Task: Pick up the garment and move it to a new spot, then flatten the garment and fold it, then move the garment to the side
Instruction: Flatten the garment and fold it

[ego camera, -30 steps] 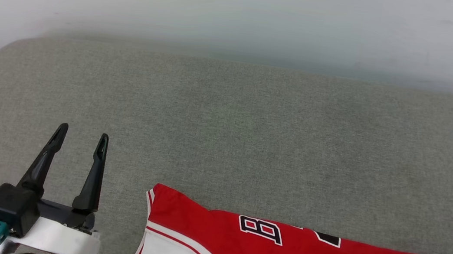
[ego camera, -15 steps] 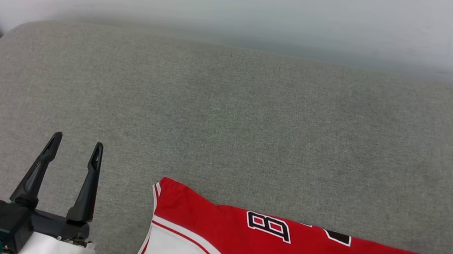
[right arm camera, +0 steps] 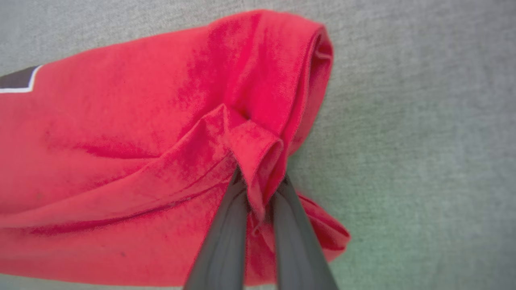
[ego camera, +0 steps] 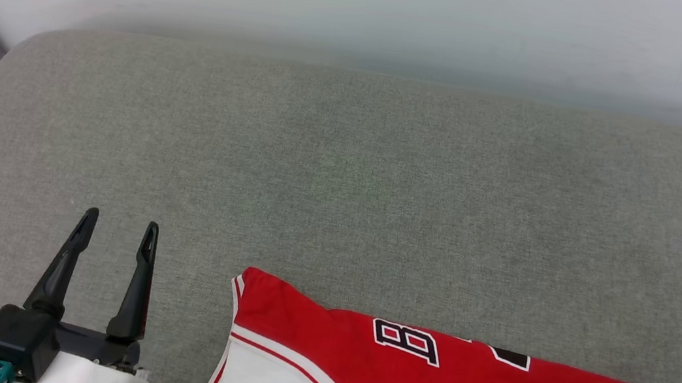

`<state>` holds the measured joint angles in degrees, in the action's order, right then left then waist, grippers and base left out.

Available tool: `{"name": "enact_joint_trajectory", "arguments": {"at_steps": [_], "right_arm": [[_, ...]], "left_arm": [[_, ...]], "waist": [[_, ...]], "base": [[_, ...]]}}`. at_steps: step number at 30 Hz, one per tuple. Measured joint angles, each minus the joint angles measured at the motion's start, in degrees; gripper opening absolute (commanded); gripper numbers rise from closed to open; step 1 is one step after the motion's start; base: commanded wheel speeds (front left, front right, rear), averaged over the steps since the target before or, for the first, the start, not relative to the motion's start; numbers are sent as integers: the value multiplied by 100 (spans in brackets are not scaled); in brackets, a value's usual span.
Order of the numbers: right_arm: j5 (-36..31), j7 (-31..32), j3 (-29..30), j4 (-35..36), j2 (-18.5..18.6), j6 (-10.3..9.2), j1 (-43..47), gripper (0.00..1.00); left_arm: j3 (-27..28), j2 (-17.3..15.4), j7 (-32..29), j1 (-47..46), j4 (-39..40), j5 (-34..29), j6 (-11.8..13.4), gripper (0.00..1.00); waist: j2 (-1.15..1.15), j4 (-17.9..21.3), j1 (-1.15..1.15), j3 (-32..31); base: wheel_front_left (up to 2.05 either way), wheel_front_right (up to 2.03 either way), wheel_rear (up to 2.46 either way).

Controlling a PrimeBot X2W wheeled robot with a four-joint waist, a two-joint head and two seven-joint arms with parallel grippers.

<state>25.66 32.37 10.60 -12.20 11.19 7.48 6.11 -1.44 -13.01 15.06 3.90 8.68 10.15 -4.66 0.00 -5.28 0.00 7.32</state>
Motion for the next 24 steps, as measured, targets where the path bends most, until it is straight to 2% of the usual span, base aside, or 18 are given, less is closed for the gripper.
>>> {"name": "enact_joint_trajectory", "arguments": {"at_steps": [6,16,20,24], "right_arm": [[-3,-316,222,-120,46,11,-74,0],[-376,-366,1137,-301,678,5,-122,0],[-366,-339,1151,-191,631,4,-112,0],[-424,-221,832,126,603,3,24,0]], "left_arm": [[92,110,1,47,-79,-87,-109,100],[137,224,1,86,-147,-142,-219,100],[101,257,0,104,-186,-183,-240,100],[90,308,0,207,-293,-122,-249,100]], "waist": [[0,60,0,-139],[0,227,1,-275],[0,280,1,-316],[0,336,1,-433]], "base": [[0,0,0],[0,0,0],[0,0,0],[0,0,0]]}}
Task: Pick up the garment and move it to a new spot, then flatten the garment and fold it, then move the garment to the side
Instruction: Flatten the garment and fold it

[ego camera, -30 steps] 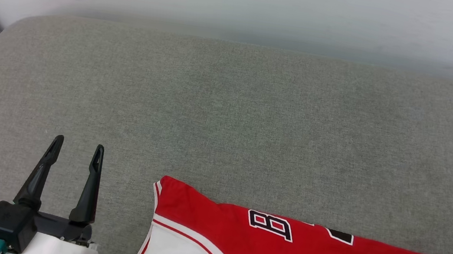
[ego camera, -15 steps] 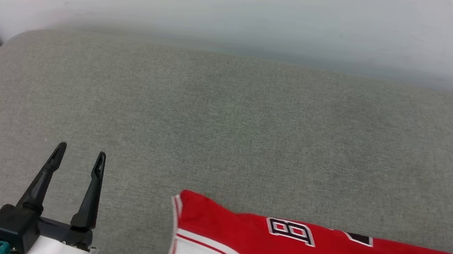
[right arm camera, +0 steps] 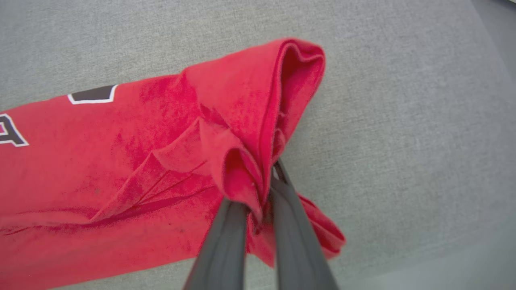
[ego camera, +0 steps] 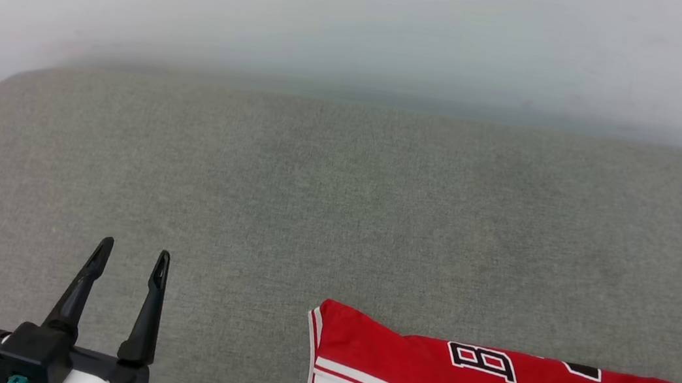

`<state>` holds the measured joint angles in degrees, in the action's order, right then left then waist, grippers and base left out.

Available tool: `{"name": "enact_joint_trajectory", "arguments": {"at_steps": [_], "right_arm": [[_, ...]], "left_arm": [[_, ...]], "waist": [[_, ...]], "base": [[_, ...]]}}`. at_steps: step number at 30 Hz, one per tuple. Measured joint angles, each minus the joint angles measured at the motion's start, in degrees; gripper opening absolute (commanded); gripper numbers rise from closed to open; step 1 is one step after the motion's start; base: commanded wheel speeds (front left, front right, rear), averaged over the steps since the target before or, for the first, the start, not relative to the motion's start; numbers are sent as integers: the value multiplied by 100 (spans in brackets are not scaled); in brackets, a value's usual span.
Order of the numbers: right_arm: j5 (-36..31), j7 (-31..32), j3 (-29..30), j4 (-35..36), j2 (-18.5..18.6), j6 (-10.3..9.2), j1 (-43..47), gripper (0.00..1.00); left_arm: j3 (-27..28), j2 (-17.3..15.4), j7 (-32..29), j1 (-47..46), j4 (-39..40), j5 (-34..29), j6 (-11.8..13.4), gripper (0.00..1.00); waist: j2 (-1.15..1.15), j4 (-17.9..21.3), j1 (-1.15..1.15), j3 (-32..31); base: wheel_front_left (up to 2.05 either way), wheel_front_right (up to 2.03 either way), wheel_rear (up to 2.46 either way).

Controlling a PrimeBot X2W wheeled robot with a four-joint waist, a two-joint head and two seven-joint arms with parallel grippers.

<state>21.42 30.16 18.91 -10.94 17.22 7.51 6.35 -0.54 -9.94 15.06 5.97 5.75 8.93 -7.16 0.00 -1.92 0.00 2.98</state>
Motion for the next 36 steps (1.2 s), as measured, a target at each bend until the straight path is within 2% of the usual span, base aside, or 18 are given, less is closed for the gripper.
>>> {"name": "enact_joint_trajectory", "arguments": {"at_steps": [11,17,23,28,36], "right_arm": [[192,756,-898,1380,-342,-1,490,0],[450,1159,-1646,1838,-1016,-1,546,0],[519,1193,-2276,1824,-1367,-2,298,0],[755,1148,-2872,1590,-1421,-2,53,0],[1038,787,-3327,1137,-1426,-2,-204,0]], "left_arm": [[-36,166,1,137,-25,32,-24,100],[-48,188,1,194,-47,41,-24,100],[-132,136,1,177,-93,55,-24,100],[-276,70,0,166,-151,-9,-25,100],[-254,8,1,129,-168,0,-25,100]], "waist": [[0,2,0,-455],[0,-126,0,-489],[0,-328,0,-466],[0,-511,0,-453],[0,-753,0,-428]], "base": [[0,0,0],[0,0,0],[0,0,0],[0,0,0],[0,0,0]]}}
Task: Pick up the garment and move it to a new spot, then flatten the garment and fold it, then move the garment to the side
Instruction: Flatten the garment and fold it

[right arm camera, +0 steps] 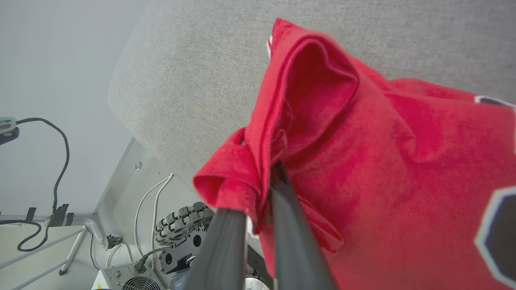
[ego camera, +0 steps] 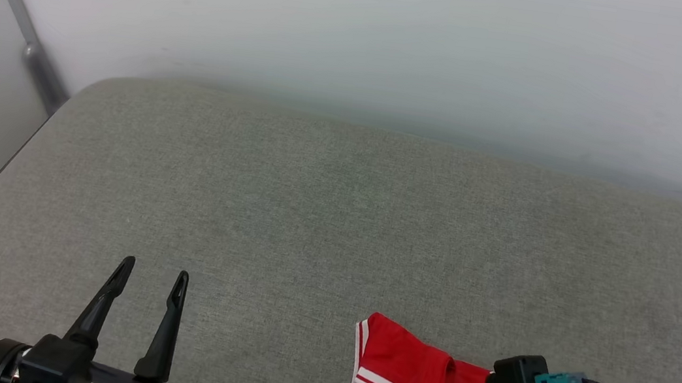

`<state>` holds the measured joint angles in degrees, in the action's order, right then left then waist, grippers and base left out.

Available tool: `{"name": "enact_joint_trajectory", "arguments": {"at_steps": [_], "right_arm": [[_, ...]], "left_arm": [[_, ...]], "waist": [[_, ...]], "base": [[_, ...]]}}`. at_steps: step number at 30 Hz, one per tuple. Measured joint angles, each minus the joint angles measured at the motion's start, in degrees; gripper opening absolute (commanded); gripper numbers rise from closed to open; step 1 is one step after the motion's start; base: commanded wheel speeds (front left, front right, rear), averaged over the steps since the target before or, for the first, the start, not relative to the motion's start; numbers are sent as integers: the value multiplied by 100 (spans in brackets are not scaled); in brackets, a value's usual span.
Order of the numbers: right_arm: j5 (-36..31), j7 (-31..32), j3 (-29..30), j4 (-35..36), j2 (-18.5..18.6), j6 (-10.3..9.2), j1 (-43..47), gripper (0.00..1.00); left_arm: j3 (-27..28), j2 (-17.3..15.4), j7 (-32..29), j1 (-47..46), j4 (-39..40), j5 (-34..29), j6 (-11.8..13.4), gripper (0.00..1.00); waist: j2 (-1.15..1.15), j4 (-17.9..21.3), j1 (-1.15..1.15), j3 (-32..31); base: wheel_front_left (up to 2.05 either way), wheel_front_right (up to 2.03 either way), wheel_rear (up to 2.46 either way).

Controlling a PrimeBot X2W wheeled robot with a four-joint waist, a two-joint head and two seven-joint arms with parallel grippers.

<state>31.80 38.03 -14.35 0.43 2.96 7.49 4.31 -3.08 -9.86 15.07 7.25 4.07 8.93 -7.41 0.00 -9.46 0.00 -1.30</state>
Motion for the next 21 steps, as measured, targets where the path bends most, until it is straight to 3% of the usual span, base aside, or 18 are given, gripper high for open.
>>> {"name": "enact_joint_trajectory", "arguments": {"at_steps": [3,4,5,14,18,21], "right_arm": [[58,-140,-97,-181,0,0,-113,0],[51,-156,-153,-236,1,0,-164,65],[19,-178,-199,-272,1,0,-218,100],[101,-333,-463,-267,-3,1,-611,100],[-582,-452,-187,-162,9,1,-927,100],[-984,-708,131,-47,223,1,-1157,100]], "left_arm": [[3,-13,0,0,1,7,0,100],[5,-16,-1,0,1,7,0,100],[10,-15,0,-1,3,7,0,100],[23,18,0,-71,-21,-8,0,100],[42,35,-1,-74,-25,-7,0,100],[67,40,-1,-74,-22,0,0,100]], "waist": [[0,-37,0,40],[0,-43,0,58],[0,-46,0,78],[0,49,0,140],[0,156,0,129],[0,253,0,114]], "base": [[0,0,0],[0,0,0],[0,0,0],[0,0,0],[0,0,0],[0,0,0]]}}
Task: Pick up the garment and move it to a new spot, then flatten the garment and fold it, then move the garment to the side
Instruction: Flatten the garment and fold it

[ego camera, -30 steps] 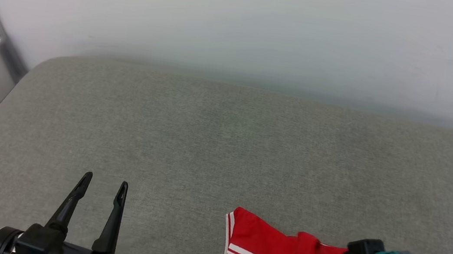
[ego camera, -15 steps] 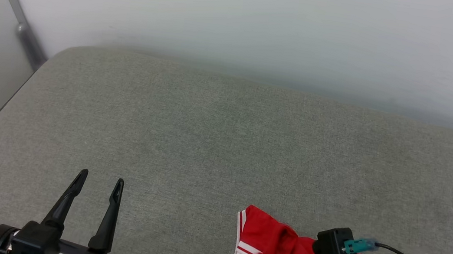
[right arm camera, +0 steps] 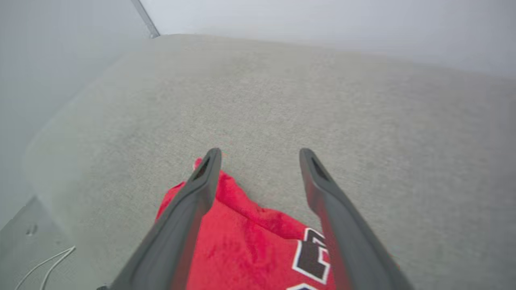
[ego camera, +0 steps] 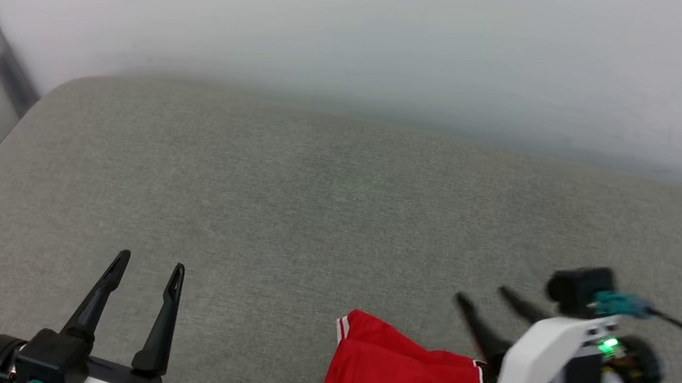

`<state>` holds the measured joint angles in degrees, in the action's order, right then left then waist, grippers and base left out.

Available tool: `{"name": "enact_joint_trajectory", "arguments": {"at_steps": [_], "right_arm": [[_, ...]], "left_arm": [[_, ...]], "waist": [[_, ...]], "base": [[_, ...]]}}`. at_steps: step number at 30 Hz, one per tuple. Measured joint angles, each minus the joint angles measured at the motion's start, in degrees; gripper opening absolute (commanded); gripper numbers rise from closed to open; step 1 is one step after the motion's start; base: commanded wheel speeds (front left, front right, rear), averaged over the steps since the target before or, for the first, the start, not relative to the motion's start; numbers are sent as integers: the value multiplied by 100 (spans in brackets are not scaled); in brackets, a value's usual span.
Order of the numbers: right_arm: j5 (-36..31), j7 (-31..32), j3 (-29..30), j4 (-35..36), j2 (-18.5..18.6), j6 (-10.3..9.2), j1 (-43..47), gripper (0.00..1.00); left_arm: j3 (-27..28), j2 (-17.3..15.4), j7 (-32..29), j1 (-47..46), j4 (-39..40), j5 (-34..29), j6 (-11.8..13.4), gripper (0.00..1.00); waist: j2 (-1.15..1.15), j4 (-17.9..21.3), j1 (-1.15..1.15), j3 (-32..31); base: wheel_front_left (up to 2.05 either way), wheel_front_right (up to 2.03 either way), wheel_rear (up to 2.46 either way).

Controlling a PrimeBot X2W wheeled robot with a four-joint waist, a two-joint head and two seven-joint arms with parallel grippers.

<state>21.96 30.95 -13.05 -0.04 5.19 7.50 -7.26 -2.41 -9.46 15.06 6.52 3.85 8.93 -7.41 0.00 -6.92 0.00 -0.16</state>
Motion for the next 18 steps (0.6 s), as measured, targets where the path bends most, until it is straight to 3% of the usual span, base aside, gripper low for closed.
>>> {"name": "enact_joint_trajectory", "arguments": {"at_steps": [6,10,13,18], "right_arm": [[-826,-683,560,119,1009,0,-182,100],[-1180,-1369,1111,225,1448,2,-110,100],[-1246,-1939,1584,318,1447,0,98,100],[-1202,-2700,2132,587,1117,0,504,100]], "left_arm": [[-10,15,1,-2,5,7,0,100],[26,48,0,-3,-36,-19,0,100],[21,83,1,-8,-38,-20,0,100],[4,89,1,-40,-43,-35,0,100]], "waist": [[0,201,0,-35],[0,325,0,-32],[0,413,0,-15],[0,517,0,53]], "base": [[0,0,0],[0,0,0],[0,0,0],[0,0,0]]}}
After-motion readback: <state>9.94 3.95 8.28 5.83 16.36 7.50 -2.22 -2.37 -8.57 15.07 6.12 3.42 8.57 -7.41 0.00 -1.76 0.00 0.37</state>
